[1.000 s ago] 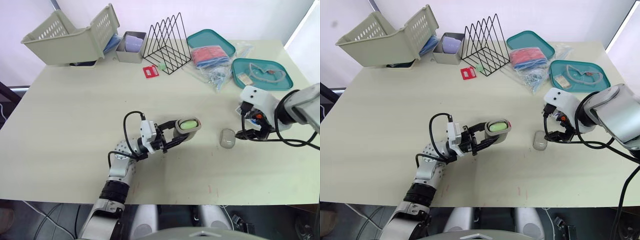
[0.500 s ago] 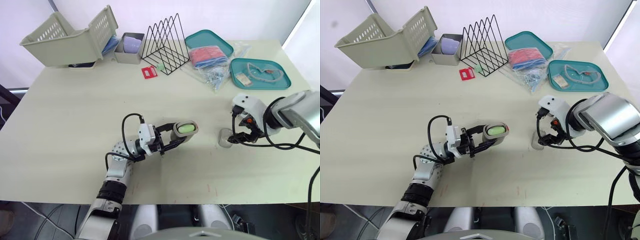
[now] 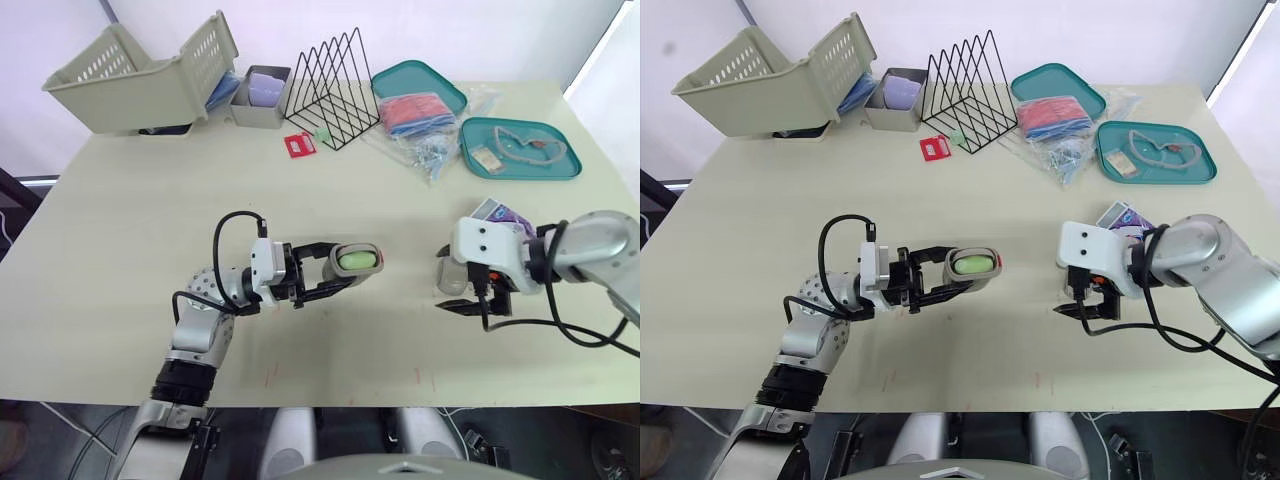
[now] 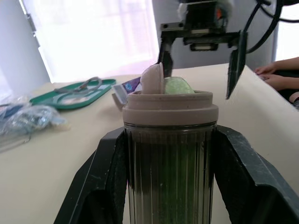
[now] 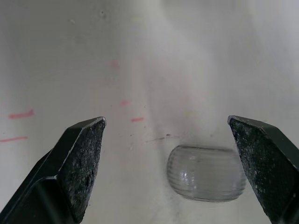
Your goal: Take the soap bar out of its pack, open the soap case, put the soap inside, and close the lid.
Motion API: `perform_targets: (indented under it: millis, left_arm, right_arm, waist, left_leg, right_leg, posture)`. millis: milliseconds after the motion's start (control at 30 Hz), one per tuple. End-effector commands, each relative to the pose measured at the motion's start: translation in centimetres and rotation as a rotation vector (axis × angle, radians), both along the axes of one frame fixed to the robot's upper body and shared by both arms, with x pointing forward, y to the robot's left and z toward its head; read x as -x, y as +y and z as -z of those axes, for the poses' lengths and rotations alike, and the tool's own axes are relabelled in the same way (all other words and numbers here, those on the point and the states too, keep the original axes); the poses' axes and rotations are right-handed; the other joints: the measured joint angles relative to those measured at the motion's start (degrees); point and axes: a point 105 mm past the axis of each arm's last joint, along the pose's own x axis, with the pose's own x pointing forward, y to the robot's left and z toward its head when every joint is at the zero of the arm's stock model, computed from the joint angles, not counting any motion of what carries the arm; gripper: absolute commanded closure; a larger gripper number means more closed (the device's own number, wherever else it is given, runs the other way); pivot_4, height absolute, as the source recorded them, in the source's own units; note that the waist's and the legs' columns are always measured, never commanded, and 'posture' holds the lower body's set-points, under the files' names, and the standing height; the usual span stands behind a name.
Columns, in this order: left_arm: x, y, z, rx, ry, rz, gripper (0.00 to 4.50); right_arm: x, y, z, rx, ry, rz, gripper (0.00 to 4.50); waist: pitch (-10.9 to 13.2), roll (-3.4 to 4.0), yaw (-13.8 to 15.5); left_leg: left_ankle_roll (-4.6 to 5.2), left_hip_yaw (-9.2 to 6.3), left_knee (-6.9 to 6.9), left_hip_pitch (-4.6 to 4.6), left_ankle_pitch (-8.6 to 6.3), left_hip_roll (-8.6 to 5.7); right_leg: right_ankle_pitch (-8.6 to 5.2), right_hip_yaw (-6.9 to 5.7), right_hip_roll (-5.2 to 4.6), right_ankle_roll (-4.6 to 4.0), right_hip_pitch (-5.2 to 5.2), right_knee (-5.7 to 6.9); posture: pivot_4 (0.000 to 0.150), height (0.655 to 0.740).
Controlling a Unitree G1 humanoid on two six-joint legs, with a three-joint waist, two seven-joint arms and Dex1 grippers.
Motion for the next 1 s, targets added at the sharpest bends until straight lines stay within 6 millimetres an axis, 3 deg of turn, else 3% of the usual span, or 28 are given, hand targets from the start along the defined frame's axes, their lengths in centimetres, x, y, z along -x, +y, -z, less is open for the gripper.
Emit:
perform_targets:
  millis: [33,333,1000]
  left_arm:
    - [1.0,-0.8,-1.2,0.005,-0.061,0.061,2.08]
    - [1.6,-2.0,-0.4,-0.028,-0.068,0.106,2.08]
    - [0.9,-3.0,-0.4,-0.006,-0.059,0.075,2.08]
  right_arm:
    - [-0.8,0.9,-1.2,0.016,-0.028,-0.041,0.09]
    - [-1.0,3.5,-2.2,0.065,0.049,-0.125,0.09]
    - [0.4,6.1,-2.3,0.085,0.042,-0.246,0.09]
  waist:
    - [0.0,0.00,0.2]
    - [0.0,0.01,0.6]
    - [0.0,0.01,0.5]
  left_leg:
    - [0.00,-0.04,0.00,-0.03,0.00,0.00]
    - [0.00,-0.11,-0.02,-0.27,-0.01,-0.04]
    - [0.00,-0.11,-0.01,-0.24,-0.01,-0.04]
  right_leg:
    - [0.00,-0.02,0.01,-0.03,0.00,0.00]
    - [0.11,-0.09,-0.03,-0.25,-0.10,-0.08]
    - [0.11,-0.08,-0.03,-0.24,-0.10,-0.04]
  posture:
    - [0.150,0.7400]
    - [0.150,0.7400]
    - [0.150,0.7400]
